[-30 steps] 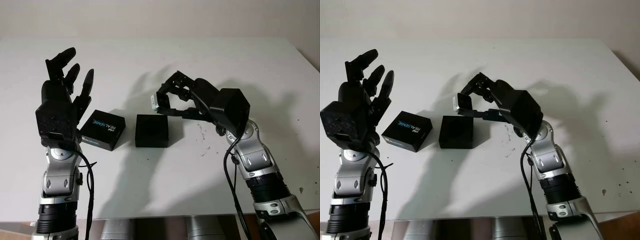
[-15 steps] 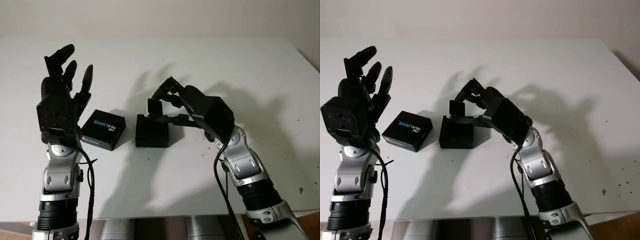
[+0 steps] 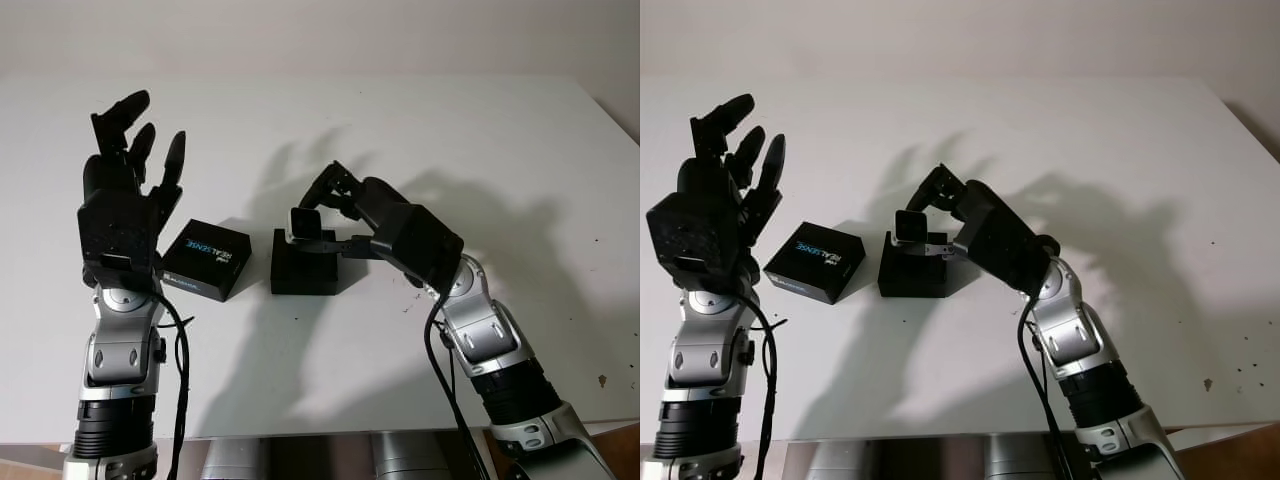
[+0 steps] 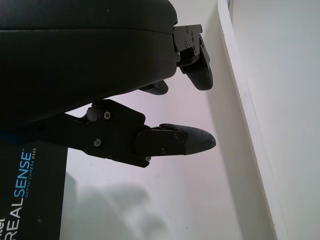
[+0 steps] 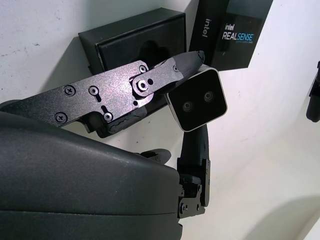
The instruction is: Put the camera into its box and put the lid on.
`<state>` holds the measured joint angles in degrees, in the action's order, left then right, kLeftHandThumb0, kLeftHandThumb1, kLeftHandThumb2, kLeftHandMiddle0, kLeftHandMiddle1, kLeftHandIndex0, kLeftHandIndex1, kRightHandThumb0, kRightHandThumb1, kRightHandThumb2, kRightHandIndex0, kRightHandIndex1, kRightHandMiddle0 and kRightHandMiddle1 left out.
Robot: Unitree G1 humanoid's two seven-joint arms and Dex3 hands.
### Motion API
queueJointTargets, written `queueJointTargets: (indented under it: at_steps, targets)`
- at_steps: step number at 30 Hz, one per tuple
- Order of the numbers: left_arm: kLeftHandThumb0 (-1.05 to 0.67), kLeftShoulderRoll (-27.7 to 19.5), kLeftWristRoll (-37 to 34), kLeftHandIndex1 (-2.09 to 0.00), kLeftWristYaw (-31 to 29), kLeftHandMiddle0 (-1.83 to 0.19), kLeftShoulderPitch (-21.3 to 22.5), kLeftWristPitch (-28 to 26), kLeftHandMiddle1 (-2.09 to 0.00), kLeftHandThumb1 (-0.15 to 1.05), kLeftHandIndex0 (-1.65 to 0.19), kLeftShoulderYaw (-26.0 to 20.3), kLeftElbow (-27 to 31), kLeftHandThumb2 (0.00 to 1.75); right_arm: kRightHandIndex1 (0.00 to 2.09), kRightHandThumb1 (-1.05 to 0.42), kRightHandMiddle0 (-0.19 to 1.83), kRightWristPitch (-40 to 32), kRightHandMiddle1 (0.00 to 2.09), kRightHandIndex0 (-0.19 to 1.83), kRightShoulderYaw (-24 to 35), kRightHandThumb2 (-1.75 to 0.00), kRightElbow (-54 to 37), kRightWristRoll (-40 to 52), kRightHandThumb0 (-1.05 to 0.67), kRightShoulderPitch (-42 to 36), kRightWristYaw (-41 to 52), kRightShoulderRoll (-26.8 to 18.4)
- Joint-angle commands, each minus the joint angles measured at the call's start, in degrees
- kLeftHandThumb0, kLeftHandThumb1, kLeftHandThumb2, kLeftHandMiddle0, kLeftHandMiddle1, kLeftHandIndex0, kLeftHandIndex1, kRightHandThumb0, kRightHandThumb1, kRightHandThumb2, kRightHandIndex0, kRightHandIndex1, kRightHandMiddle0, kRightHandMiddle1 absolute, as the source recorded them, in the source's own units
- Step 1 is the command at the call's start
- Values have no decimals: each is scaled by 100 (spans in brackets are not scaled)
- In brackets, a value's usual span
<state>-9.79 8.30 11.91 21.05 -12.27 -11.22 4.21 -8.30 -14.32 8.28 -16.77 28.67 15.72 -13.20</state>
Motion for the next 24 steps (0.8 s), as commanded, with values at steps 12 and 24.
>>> queueJointTargets:
  at_steps: [12,24]
  targets:
    - [-52,-6,65,-97,31,-23,107,-128,-30,105,15,43,199,33,7,-104,12,314,192,40,-26,-5,410,-102,-40,74,-185,67]
    - [-52,-3,72,-93,27,-25,132,-74,-27,105,13,70,128,32,7,-104,10,462,190,40,-26,-5,800,-139,-39,62,-357,56]
